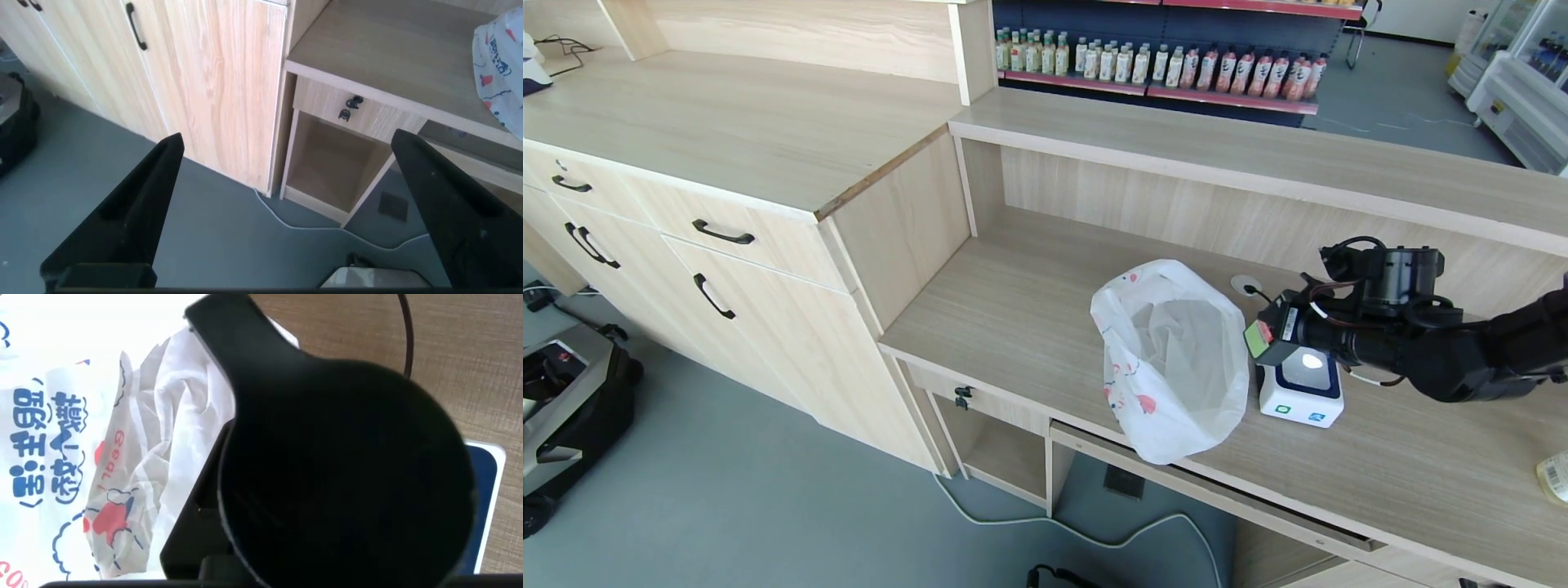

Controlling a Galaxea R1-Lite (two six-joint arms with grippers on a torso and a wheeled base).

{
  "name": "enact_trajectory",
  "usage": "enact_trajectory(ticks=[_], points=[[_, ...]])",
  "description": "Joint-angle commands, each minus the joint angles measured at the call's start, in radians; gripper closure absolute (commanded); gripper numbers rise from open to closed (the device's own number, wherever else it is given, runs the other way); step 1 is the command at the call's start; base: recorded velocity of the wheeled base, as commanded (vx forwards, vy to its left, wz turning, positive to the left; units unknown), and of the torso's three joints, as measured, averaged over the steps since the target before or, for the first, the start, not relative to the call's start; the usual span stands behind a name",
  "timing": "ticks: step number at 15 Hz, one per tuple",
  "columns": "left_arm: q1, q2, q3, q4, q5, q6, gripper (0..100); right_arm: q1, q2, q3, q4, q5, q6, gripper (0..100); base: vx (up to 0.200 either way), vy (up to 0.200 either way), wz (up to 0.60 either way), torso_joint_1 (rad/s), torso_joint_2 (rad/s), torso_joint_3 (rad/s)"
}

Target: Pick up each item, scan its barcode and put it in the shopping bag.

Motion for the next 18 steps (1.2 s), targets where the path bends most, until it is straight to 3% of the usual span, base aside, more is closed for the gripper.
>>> enact_trajectory(ticks=[1, 18], points=[[0.000, 0.000, 0.000, 0.000, 0.001, -0.001, 0, 0.000, 0.007, 0.002, -0.001, 0.000, 0.001, 100, 0.000, 0.000, 0.00, 0.000, 0.00, 0.000], [0.000, 0.000, 0.000, 0.000, 0.001, -0.001, 0, 0.003, 0.030, 0.002, -0.028, 0.001, 0.004, 100, 0.000, 0.000, 0.00, 0.000, 0.00, 0.000]])
